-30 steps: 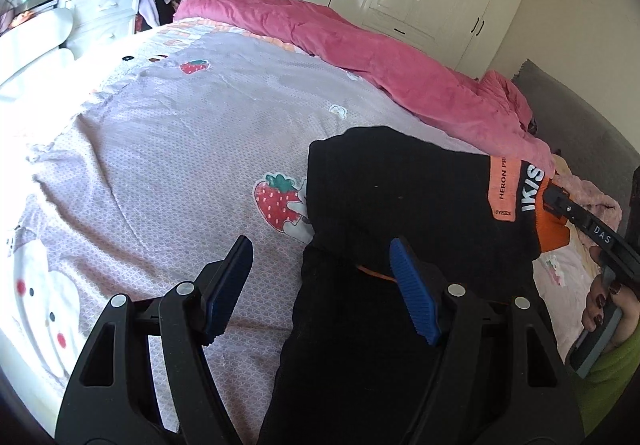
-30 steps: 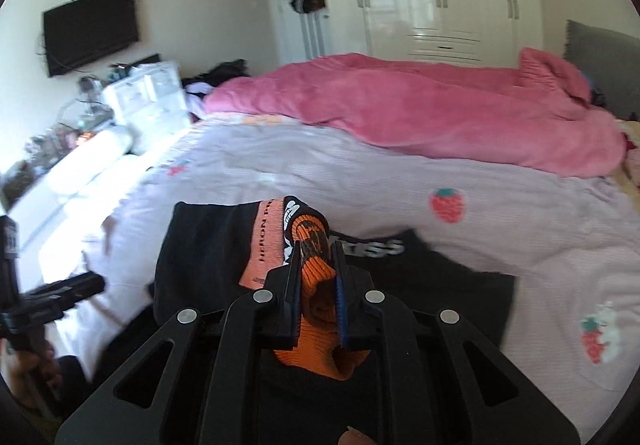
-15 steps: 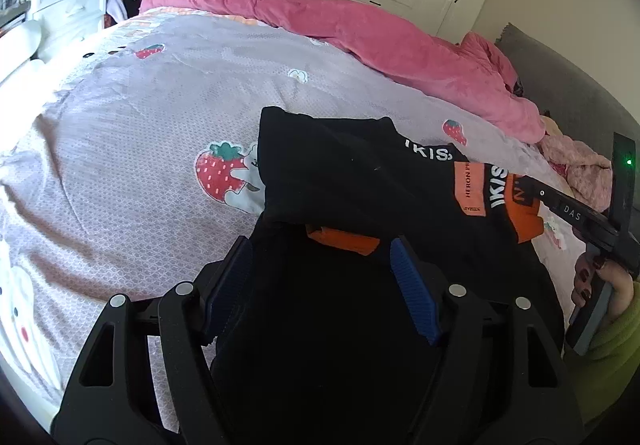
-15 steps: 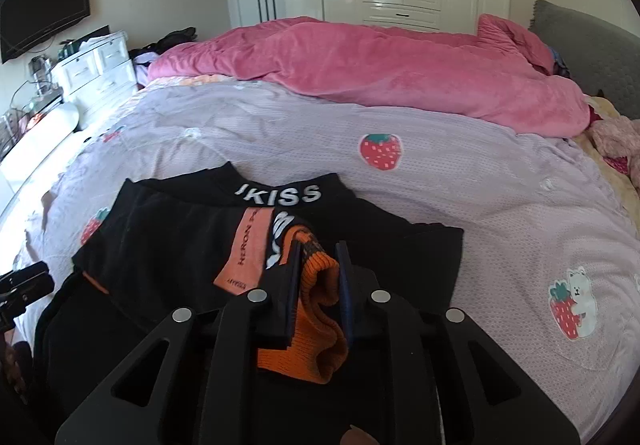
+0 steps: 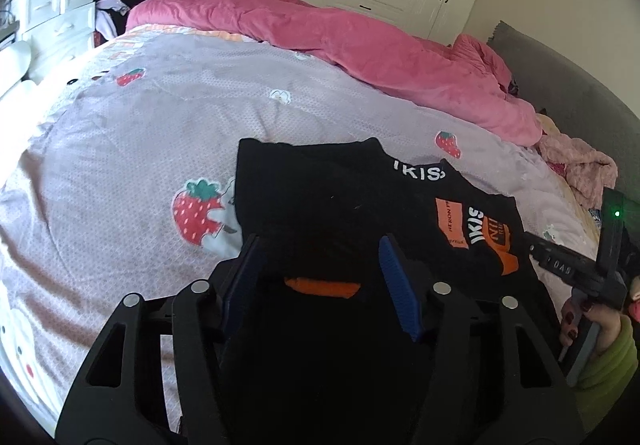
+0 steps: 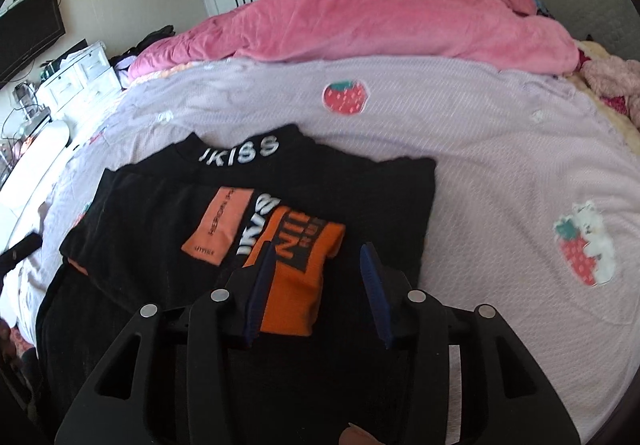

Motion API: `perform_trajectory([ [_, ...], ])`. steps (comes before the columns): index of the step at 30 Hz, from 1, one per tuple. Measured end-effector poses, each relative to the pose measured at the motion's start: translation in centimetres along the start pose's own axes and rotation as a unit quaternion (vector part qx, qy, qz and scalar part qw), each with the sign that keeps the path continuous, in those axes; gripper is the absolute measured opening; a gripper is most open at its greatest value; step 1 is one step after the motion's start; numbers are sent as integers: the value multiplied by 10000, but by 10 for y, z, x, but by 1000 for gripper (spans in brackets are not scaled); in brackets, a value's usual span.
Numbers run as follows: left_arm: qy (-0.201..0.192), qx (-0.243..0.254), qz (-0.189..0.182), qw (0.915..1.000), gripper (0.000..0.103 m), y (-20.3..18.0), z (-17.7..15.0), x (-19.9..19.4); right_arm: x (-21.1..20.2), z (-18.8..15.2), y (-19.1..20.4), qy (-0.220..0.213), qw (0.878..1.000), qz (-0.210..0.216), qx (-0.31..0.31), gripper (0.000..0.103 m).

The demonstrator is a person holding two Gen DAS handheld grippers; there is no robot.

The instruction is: Fold small clothes

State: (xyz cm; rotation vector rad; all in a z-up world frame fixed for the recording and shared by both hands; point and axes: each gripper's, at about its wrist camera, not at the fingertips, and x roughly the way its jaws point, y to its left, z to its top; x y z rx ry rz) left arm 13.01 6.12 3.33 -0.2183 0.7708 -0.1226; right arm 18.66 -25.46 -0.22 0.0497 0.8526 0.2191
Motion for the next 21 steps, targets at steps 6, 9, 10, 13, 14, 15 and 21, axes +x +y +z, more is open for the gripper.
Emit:
perform_trajectory([
  [6,242,299,22,9993,49,-21,16,43,26,-5,10,315,9995,74,39,41],
  [9,686,103,211,9974,47,-4,2,76,30,-9,14,335,9993,22,-134,12],
  [10,744,15,163,9971,46,2,-3,80,27,-9,16,266,9994,1,-226,11],
  [13,633,-90,25,9979,46,10,-10,78,15,-7,17,73,9989,-255,-386,7],
  [14,634,-86,28,9979,46,10,-10,77,13,-7,17,50,9983,-375,-449,7],
  [15,635,-77,29,9980,46,10,-10,77,14,-7,16,80,9978,-435,-490,7],
  [21,606,-62,10,9981,46,11,-12,76,25,-11,12,306,9966,-619,-450,16],
])
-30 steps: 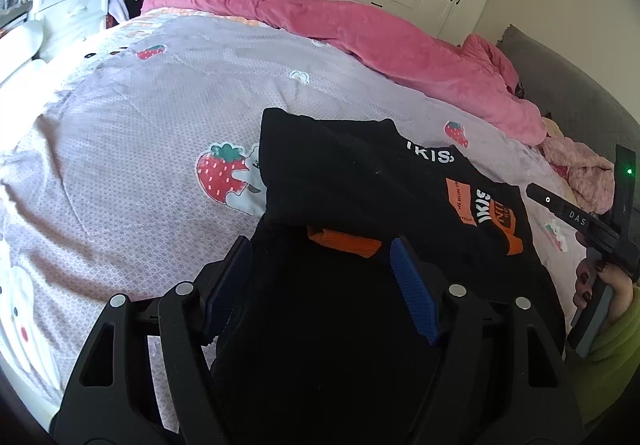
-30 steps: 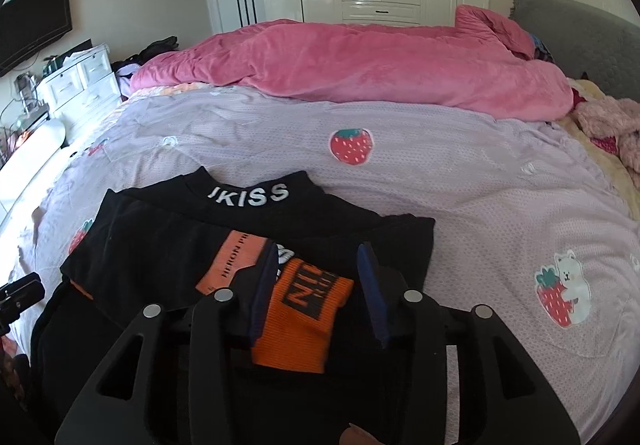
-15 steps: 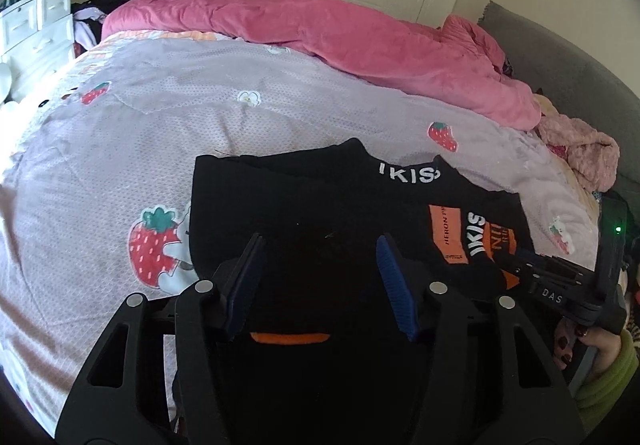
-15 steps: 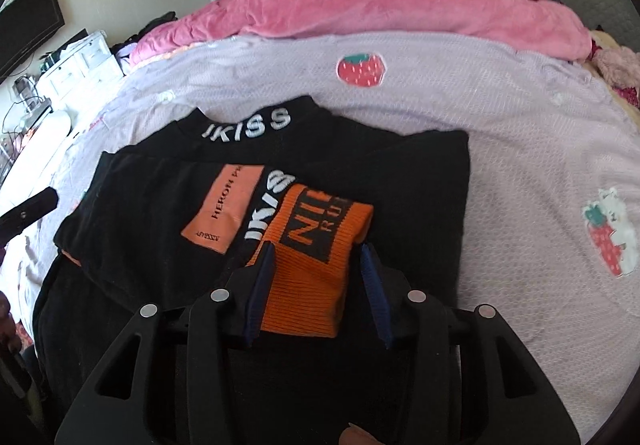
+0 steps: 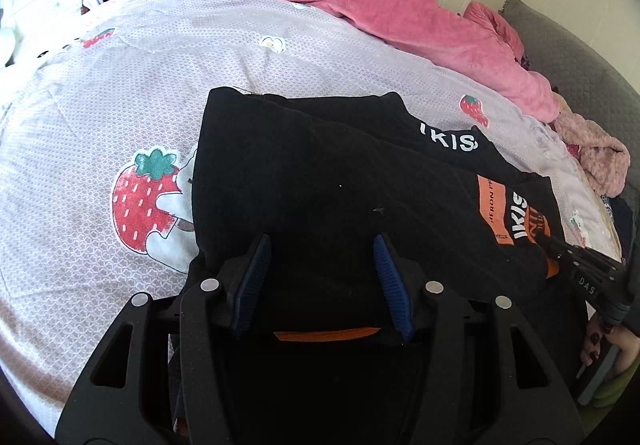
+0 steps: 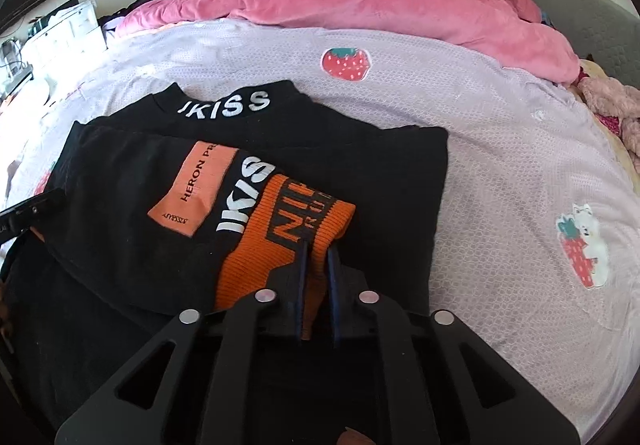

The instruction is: Fold small clothes

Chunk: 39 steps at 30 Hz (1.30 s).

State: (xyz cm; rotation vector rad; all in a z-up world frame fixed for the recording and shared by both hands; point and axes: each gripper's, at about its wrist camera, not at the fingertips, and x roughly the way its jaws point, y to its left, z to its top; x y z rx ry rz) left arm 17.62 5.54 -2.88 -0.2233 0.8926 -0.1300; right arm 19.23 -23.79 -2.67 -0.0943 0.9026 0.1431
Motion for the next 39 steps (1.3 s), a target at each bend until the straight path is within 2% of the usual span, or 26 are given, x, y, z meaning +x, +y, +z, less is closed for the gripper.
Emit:
perform_trajectory([
  [1,2,-7,-9,10000,46,1,0,0,-3,1,-1,-19,10000,-40,34,22],
  [3,-2,-23,-20,10000,46,1,-1,-2,-8,2,-4,-113,9998,-56,137,23],
  [5,-21,-18,-11,10000,46,1,-2,-3,-20,2,-4,-324,9992,66,209,26],
  [6,-32,-13,-2,10000,46,1,-3,-4,-26,2,-1,-447,9987,150,176,31],
  [9,-66,-11,31,10000,46,0,-6,-9,-33,3,16,-563,9976,388,-50,36],
  [16,-106,-15,28,9999,46,0,-10,-16,-20,3,61,-369,9951,723,-569,36],
  [19,-126,-28,19,9999,46,0,-12,-18,-4,0,63,-59,9957,765,-521,36],
  [26,-163,-71,-9,9998,46,0,-14,-24,-9,-1,62,-70,9955,847,-408,37],
  [28,-175,-59,-4,9998,46,0,-15,-27,-12,-1,60,-78,9951,931,-334,43],
  [33,-187,-53,11,9998,47,-1,-16,-32,-21,-2,61,-125,9944,999,-319,50],
  [38,-250,-87,14,9996,62,-2,-17,-41,-26,-1,57,-180,9946,1001,-204,59],
  [39,-264,-90,25,9996,62,-2,-18,-42,-28,0,55,-199,9948,983,-171,59],
])
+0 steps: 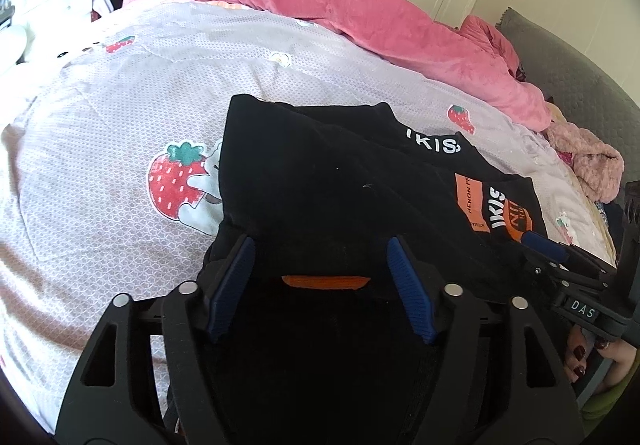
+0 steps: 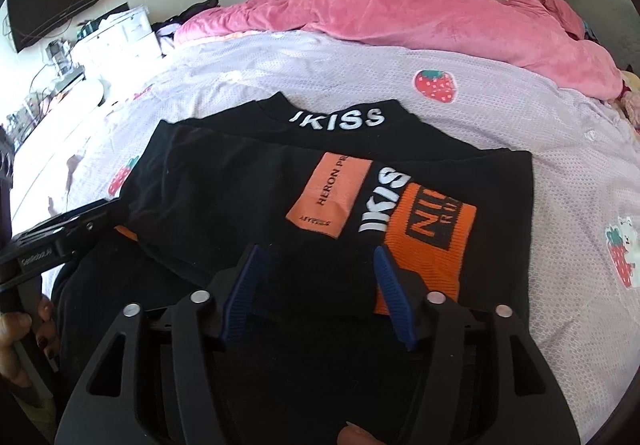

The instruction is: Fold small clothes

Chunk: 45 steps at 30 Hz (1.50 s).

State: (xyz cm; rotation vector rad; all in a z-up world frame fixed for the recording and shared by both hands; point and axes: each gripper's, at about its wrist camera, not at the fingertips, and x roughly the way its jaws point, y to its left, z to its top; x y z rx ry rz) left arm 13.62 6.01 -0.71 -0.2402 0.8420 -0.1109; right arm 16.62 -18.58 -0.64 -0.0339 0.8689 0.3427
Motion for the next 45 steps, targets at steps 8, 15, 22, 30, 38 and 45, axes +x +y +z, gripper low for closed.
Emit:
perform_trajectory([
  [8,-182,-198,127,9996,77,12,1,-19,-12,1,-6,-174,9998,-32,80,70],
  [15,-351,-245,273,9987,92,17,4,-38,-22,3,-6,-291,9995,-46,111,90],
  [22,-430,-182,396,9981,93,16,4,-54,-38,7,-6,-524,9985,-56,166,92],
  [30,-538,-88,493,9973,93,14,3,-71,-60,11,-7,-737,9971,-72,194,93],
  [38,-605,5,539,9967,93,10,-3,-89,-77,3,-12,-832,9961,-169,237,93],
  [45,-656,65,612,9960,93,8,-8,-103,-92,-7,-18,-890,9954,-209,273,93],
])
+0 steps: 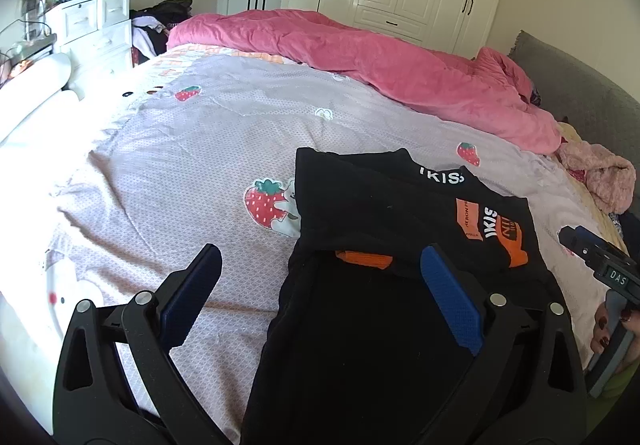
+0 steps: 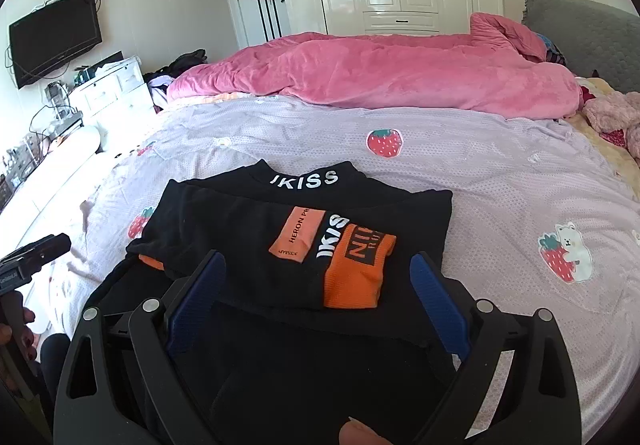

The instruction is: Fold small clothes

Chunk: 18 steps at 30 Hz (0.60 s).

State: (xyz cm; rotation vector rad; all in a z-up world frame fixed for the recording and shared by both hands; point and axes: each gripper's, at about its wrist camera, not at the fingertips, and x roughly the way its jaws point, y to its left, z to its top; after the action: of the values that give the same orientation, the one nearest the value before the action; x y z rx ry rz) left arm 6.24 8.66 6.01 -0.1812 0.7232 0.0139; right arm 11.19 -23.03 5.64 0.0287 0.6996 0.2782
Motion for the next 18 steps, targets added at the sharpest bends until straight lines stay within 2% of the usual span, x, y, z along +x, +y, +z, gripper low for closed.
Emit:
perform_trajectory([
  [18,120,130,258,9995,93,10,-25,-24,-21,-36,-4,210,9998,-23,-46,93],
])
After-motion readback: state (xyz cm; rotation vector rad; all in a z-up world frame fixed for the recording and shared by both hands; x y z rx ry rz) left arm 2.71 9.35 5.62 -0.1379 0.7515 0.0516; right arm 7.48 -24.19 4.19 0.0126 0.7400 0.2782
